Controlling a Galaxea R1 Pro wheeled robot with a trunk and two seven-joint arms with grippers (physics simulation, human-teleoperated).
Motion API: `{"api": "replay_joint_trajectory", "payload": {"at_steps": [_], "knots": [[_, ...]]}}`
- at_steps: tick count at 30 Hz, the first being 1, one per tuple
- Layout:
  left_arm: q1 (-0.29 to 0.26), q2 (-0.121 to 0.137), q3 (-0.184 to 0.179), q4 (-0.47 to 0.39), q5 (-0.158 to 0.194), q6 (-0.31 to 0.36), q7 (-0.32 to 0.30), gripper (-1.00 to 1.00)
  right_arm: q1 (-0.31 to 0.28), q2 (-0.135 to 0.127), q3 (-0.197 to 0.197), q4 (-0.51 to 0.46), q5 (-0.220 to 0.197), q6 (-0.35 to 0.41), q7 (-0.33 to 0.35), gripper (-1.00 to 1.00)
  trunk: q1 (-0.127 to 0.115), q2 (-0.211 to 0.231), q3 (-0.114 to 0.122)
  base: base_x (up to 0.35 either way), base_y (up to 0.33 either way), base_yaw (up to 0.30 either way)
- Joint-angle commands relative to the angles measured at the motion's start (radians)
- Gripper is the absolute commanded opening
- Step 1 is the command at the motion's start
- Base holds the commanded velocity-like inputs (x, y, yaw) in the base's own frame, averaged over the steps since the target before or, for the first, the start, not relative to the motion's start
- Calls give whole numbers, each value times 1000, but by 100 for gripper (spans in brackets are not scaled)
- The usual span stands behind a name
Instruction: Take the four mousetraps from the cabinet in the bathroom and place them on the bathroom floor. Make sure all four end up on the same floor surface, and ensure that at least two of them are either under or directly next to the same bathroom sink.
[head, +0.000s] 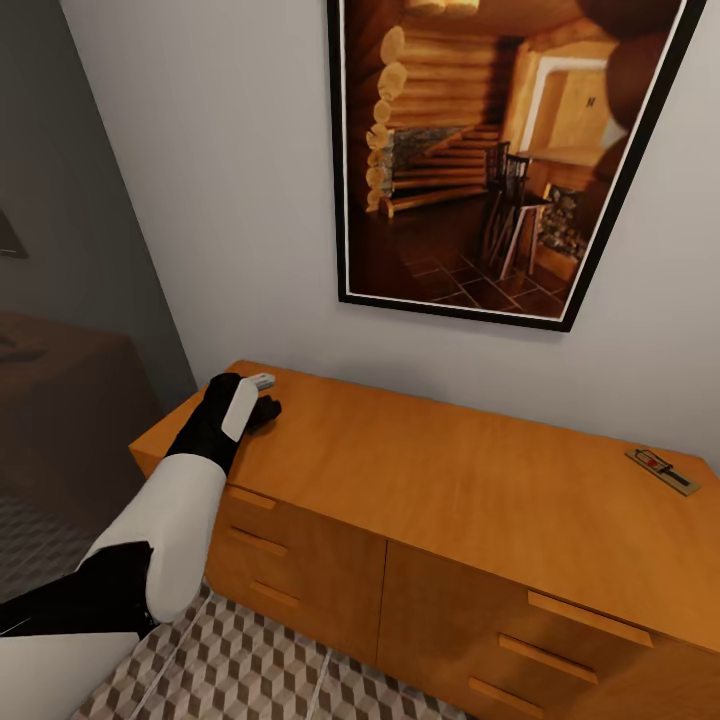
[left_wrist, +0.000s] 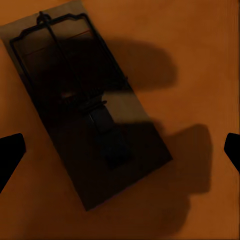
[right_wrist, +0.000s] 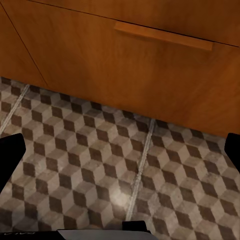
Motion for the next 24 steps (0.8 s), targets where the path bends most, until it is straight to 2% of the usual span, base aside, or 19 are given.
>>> {"api": "replay_joint_trajectory", "payload": {"at_steps": [1, 24], "knots": [[0, -1, 2, 11, 33, -6, 6, 100, 0, 0, 9, 0, -9, -2, -3, 100, 0, 0, -1, 0, 0, 0], [0, 3, -1, -6, 33, -5, 4, 100, 0, 0, 9, 1, -9, -2, -3, 100, 0, 0, -1, 0, 0, 0]]}}
